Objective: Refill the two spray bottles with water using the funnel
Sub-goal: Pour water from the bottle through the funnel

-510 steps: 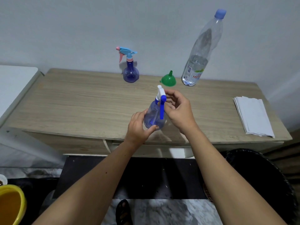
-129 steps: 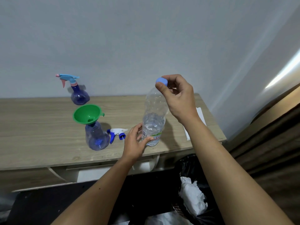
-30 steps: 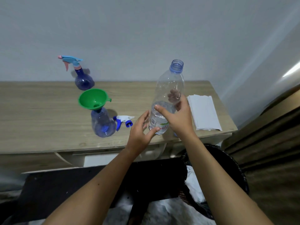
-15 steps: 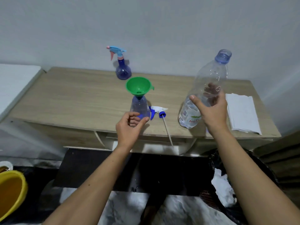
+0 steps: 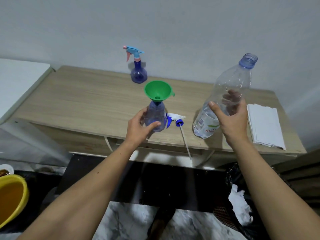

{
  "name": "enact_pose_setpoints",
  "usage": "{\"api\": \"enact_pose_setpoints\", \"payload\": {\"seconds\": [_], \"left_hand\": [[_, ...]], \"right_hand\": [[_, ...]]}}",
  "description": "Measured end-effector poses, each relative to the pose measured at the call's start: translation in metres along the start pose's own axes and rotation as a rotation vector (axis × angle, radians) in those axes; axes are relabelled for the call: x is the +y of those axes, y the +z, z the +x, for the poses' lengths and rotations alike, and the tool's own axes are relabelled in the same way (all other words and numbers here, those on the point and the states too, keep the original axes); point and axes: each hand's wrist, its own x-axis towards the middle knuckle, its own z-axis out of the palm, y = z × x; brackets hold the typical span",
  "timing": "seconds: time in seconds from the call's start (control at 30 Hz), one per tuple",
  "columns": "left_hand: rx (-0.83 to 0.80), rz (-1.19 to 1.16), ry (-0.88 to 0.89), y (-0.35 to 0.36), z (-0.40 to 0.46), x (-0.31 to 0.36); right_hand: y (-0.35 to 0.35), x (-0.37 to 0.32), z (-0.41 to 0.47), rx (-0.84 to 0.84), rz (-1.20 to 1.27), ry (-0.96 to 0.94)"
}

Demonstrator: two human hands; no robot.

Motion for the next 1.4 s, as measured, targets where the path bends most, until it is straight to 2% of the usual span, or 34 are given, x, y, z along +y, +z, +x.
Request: {"api": "enact_pose_setpoints", "payload": {"seconds": [0.13, 0.4, 0.53, 1.03, 1.4], "left_hand": [[0.006, 0.014, 0.039, 0.000, -0.001, 0.000], [-0.002, 0.020, 0.050, 0.001, -0.001, -0.004], [-0.005, 0.010, 0.031, 0.001, 0.000, -0.006], [-0.014, 0.008, 0.039, 0.001, 0.000, -0.005], [-0.030, 0.052, 0.033, 0.000, 0.003, -0.007]], "right_hand": [[0.007, -0.003, -0.003, 0.025, 0.057, -0.014], [0.017, -0.016, -0.008, -0.112, -0.096, -0.057], [0.020, -0.030, -0.005, -0.089, -0.126, -0.100], [-0.003, -0.057, 0.004, -0.427, -0.593, -0.140], [-0.013, -0.078, 0.013, -0.557, -0.868, -0.193]]}}
